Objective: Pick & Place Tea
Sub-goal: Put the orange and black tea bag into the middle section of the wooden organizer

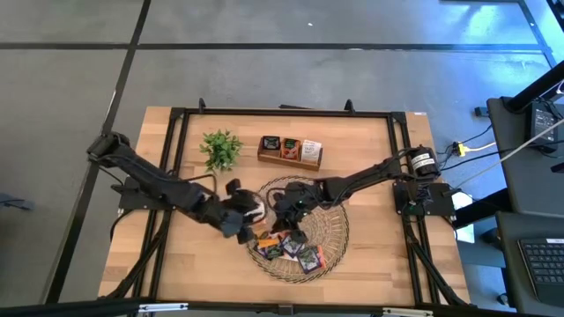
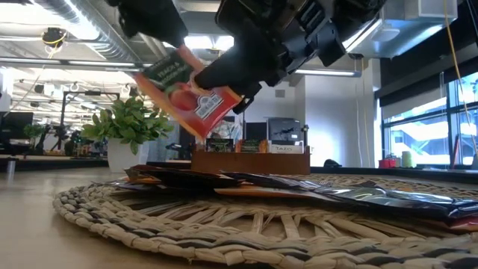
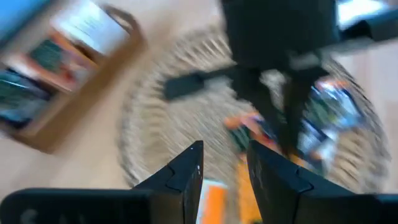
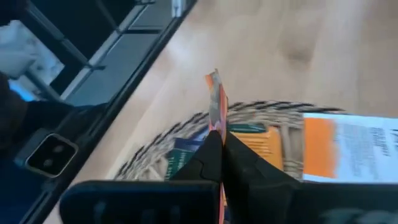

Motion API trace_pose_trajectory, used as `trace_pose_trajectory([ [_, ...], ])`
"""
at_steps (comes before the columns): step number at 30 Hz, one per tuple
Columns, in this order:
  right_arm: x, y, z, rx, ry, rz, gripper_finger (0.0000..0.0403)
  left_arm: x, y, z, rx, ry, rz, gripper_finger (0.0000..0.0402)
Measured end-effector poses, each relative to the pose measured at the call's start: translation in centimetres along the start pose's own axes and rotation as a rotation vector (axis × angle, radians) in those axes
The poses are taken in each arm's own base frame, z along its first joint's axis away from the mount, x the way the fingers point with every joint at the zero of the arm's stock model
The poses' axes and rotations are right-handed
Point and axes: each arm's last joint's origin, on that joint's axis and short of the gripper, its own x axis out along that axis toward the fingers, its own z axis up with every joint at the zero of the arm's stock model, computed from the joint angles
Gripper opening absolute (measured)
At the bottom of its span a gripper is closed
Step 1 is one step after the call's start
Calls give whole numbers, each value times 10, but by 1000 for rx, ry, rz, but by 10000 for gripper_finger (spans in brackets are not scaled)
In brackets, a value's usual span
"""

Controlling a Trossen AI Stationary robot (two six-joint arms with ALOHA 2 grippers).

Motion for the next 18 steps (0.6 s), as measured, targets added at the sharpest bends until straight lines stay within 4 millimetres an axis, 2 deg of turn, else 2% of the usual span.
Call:
trace_pose_trajectory([
  [3, -8, 1, -7, 9, 3, -11, 4, -8, 4, -12, -31, -60, 50, 117],
  [6, -29, 2, -11, -8, -77, -83, 3, -7, 4, -25, -77, -135, 32, 116],
  [13, -84, 13, -17, -69, -454, -266, 6, 18, 9, -46, -140, -358, -138, 120],
  [18, -109, 23, -14, -109, -578, -313, 7, 32, 21, -59, -106, -518, -193, 118],
])
